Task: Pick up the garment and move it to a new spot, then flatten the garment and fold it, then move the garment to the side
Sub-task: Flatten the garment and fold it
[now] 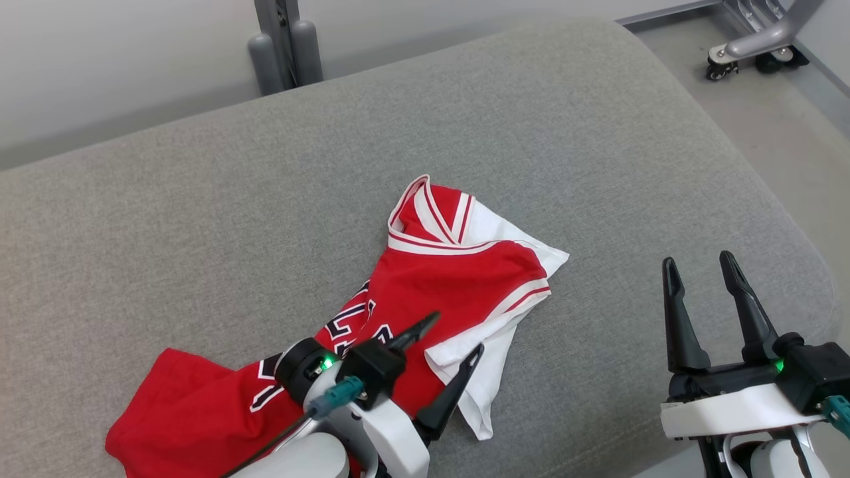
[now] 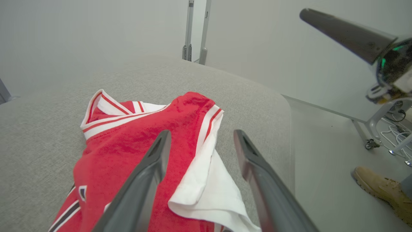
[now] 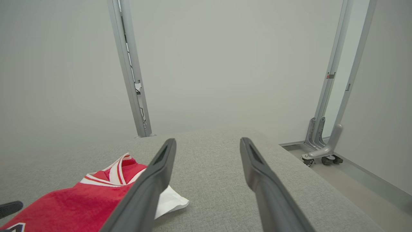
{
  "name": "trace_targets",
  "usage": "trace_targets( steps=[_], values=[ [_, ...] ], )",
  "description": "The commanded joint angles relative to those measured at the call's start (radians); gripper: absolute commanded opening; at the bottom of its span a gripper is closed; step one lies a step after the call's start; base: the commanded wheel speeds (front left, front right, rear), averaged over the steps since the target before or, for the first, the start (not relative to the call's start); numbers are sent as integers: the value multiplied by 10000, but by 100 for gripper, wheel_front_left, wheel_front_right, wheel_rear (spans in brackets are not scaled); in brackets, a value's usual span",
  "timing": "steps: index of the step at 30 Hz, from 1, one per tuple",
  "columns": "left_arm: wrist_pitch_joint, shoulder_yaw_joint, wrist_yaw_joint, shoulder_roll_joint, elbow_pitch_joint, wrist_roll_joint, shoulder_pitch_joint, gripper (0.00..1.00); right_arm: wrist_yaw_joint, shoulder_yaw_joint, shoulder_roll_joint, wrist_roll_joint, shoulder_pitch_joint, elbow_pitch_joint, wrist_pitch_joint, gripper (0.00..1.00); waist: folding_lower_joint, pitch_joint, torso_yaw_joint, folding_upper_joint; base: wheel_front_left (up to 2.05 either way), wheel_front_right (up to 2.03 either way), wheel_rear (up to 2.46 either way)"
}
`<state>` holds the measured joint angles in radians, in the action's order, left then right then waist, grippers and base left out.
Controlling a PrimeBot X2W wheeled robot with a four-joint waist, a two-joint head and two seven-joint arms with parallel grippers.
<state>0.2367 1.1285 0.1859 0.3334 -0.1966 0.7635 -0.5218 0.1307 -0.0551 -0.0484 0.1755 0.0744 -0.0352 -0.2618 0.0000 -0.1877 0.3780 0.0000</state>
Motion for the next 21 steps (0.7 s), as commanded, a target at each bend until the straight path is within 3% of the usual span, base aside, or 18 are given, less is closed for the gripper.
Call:
trace_targets(
  steps=[1,7,14,15,16,21],
  values=[
    [-118,153,-36,100,-174,-196,-235,100,2,-15,-44,27,112,65,-50,100,0,-155,-6,0,0,0,0],
    [-896,867,33,1,-1119,-736,-425,100,2,19,-46,417,74,21,-50,100,0,-471,269,0,0,0,0],
    [-1042,949,-31,-13,-1399,-726,-392,100,2,30,-44,464,56,-22,-50,100,0,-455,479,0,0,0,0],
    [-1030,948,-35,-44,-1425,-709,-402,45,2,26,-44,472,72,-30,-50,100,0,-441,504,0,0,0,0],
    [-1026,984,-78,-68,-1435,-769,-451,0,2,15,-44,473,81,-40,-51,100,0,-421,528,0,0,0,0],
    [-1325,1070,-198,-189,-1329,-708,-614,0,2,-15,-44,500,121,-41,-51,100,0,-412,586,0,0,0,0]
  ],
)
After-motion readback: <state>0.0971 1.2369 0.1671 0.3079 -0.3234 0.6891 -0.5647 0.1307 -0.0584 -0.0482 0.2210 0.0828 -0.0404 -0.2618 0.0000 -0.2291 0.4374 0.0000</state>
